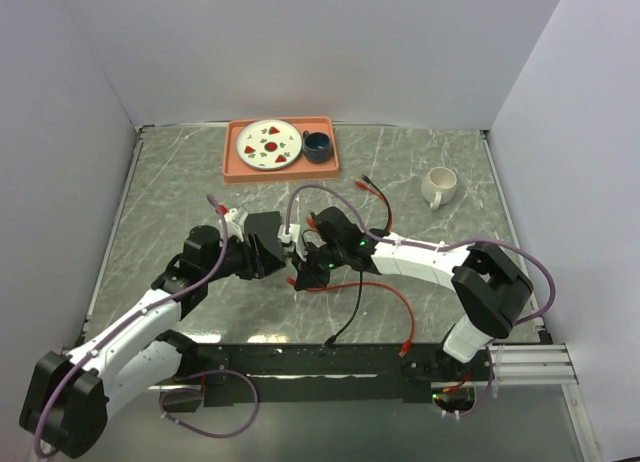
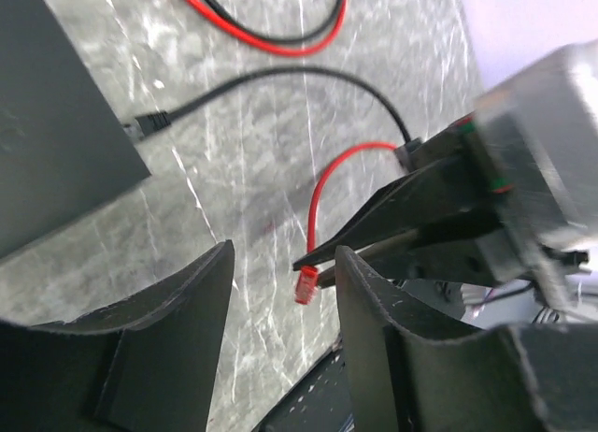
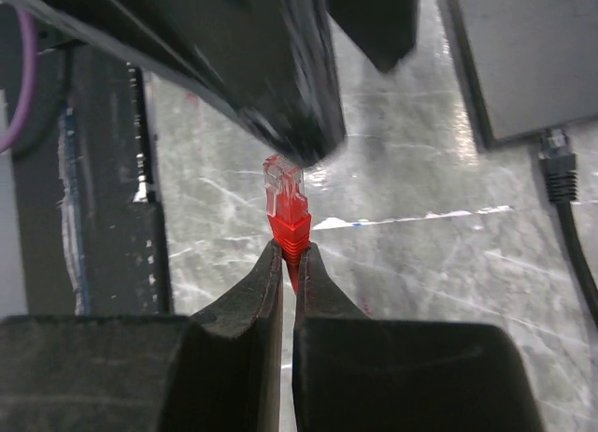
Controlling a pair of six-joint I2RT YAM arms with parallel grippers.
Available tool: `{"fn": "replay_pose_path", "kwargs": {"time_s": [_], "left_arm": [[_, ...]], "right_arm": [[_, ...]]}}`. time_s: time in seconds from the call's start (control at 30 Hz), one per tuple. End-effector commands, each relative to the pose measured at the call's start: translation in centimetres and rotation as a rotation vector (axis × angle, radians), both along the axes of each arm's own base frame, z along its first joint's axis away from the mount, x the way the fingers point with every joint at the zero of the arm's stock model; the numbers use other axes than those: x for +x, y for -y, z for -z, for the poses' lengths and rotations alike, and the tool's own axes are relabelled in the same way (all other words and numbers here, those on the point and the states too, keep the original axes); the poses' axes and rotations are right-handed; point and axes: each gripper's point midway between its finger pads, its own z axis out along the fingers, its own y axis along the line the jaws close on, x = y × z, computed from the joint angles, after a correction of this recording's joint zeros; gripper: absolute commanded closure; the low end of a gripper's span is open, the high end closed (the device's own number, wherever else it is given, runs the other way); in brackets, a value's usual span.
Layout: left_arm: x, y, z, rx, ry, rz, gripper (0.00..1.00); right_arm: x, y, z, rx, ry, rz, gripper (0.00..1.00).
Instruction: Insert the plug into the switch port
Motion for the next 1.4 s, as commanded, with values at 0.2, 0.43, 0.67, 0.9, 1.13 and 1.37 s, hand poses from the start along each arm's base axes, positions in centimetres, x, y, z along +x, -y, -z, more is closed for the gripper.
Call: {"fn": "replay_pose_path", "kwargs": {"time_s": [0.2,0.43,0.67,0.9,1.13,1.37], "left_arm": [[-1.8,3.3,-1.3,-0.019,0.094,0.185,0.50],[-2.5,3.7,-0.8,-0.004,0.083,0.205,0.65],[-2.4,3.4,-0.1,0.032,0.062,0.189,0.83],[-1.9,3.4,0.1,0.036,0.042,0.151,0.99],[-0.7,3.4,-0.8,-0.015,0.012,0.055,0.99],[0.5,3.5,-1.0,-0.034,-0.012,-0.007,0.99]], "right_arm": [[0.0,-1.0,-3.7,0.080,0.030,-0.047,1.00],[0.7,-0.8,-3.4,0.065,0.049,-0.014,1.00],[1.1,-0.6,-3.2,0.063,0.054,0.013,1.00],[2.0,-0.4,-3.3,0.055,0.082,0.062,1.00],[3.9,0.3,-3.5,0.033,0.228,0.224,0.46],[3.6,-0.2,-3.6,0.031,0.258,0.238,0.28]]}}
